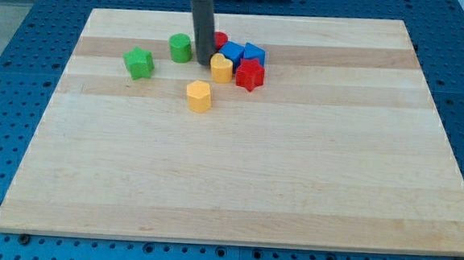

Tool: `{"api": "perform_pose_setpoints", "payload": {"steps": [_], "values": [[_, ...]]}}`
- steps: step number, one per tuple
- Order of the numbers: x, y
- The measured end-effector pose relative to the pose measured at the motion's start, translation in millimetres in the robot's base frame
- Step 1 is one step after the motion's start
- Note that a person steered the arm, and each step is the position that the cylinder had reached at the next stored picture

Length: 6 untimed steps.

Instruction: Push the green circle a bit left

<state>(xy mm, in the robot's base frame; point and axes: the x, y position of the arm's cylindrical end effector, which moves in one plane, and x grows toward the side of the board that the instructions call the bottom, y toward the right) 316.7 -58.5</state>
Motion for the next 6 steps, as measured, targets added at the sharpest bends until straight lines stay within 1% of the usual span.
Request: {"api": "perform_pose_setpoints", "payload": {"steps": [1,2,3,5,6], "values": [[-3.0,25.8],[-3.1,27.2],[-3.0,-4.2],[-3.0,-109.1],[-3.3,-129.8]]}}
